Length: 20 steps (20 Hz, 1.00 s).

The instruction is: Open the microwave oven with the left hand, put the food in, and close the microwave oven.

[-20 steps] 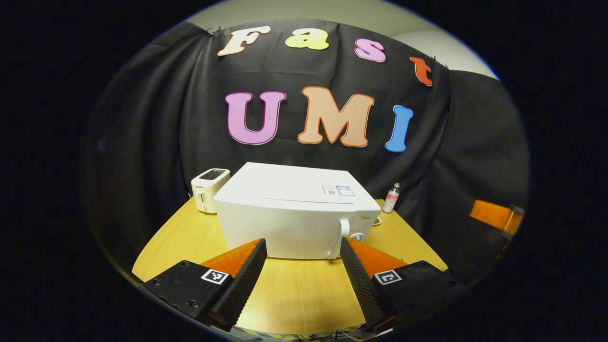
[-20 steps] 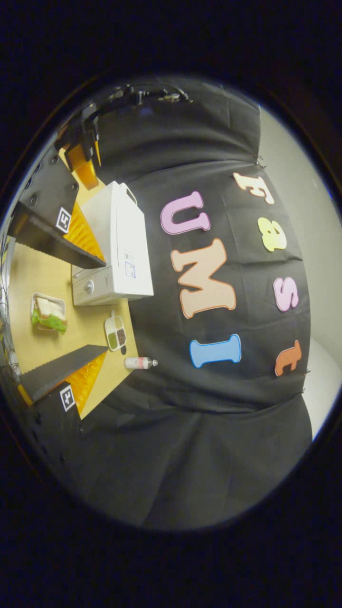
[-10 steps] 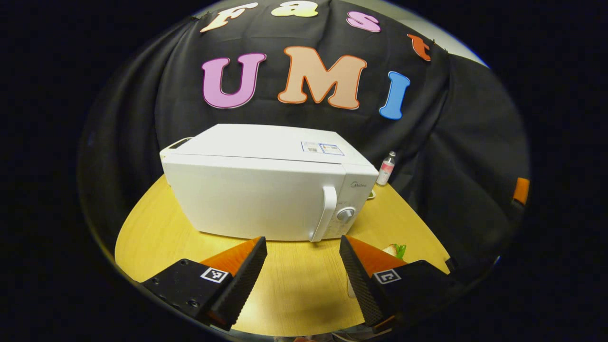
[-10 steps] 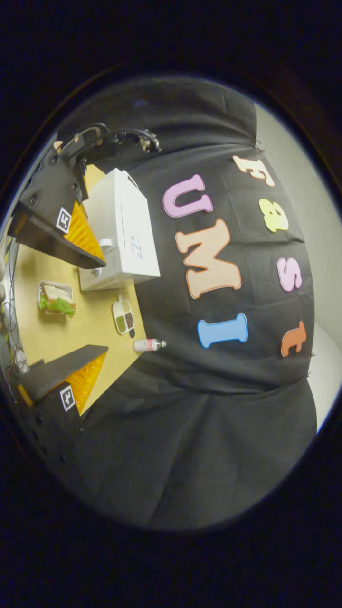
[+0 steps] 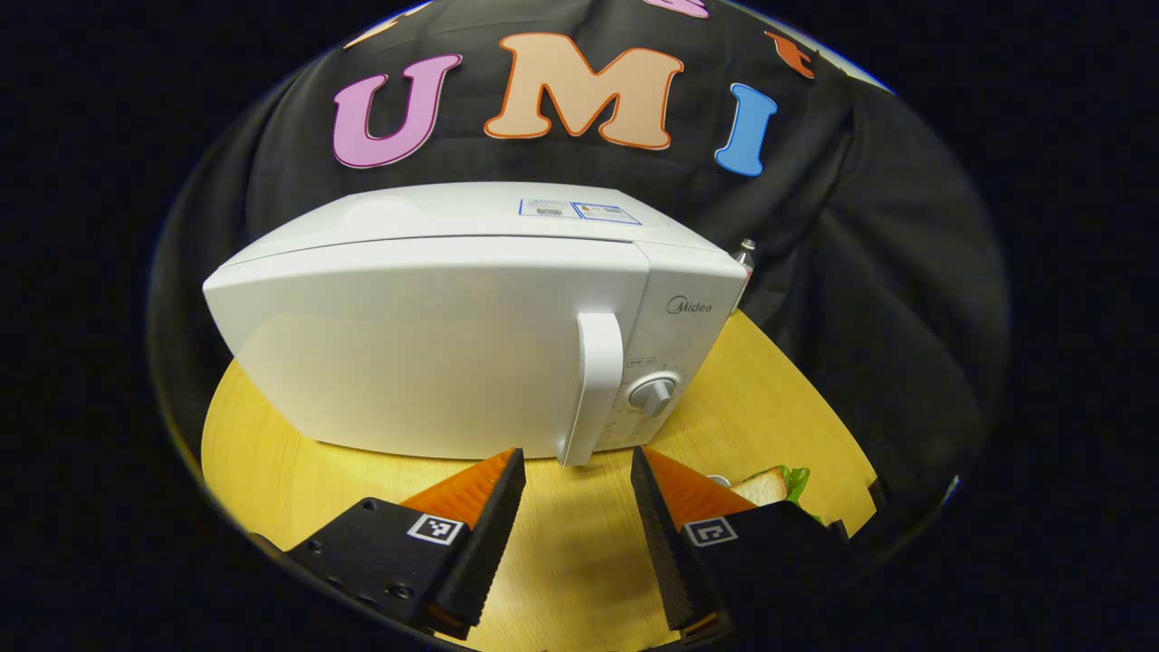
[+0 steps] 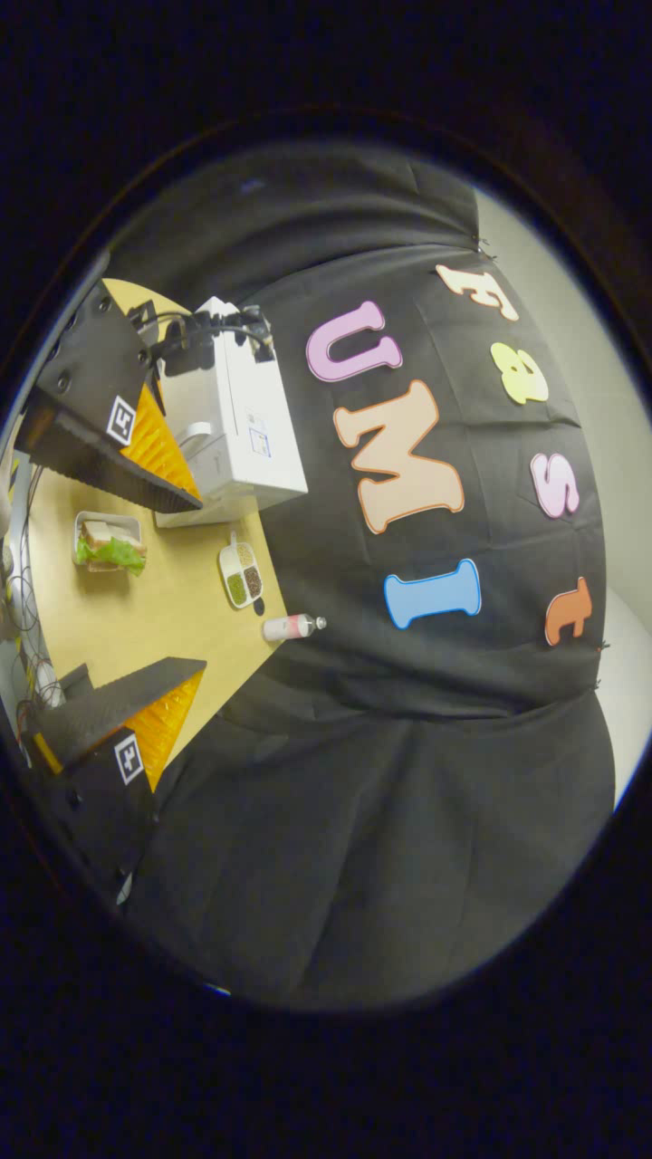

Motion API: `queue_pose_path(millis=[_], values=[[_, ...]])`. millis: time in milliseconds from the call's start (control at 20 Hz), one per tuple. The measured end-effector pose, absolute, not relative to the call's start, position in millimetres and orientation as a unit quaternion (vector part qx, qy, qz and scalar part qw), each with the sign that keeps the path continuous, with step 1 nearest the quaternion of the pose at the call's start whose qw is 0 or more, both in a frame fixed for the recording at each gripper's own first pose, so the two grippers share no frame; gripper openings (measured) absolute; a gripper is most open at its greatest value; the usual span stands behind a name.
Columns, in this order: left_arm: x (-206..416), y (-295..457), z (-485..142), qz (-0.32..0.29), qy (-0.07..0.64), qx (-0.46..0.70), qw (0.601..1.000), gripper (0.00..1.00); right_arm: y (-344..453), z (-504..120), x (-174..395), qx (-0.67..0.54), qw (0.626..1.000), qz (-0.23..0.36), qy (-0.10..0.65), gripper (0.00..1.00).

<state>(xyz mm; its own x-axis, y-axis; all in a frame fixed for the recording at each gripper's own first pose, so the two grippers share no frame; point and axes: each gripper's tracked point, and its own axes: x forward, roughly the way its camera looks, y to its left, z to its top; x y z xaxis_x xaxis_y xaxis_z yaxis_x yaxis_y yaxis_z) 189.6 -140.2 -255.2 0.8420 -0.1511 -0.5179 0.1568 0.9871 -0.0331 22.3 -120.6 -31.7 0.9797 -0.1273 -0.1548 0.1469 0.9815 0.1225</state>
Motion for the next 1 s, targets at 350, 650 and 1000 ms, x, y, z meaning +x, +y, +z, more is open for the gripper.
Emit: queue_pose_path(millis=[350, 650, 1000], values=[[224, -156, -272, -0.08, 0.279, 0.022, 0.957, 0.65, -126, -39, 31, 0.064, 0.992, -0.061, 0.091, 0.99], [237, -145, -277, -0.063, 0.29, 0.041, 0.954, 0.29, -146, -38, 32, 0.062, 0.991, -0.074, 0.091, 0.99], [240, -145, -280, -0.059, 0.284, 0.049, 0.956, 0.2, -140, -43, 34, 0.062, 0.991, -0.064, 0.097, 0.99]])
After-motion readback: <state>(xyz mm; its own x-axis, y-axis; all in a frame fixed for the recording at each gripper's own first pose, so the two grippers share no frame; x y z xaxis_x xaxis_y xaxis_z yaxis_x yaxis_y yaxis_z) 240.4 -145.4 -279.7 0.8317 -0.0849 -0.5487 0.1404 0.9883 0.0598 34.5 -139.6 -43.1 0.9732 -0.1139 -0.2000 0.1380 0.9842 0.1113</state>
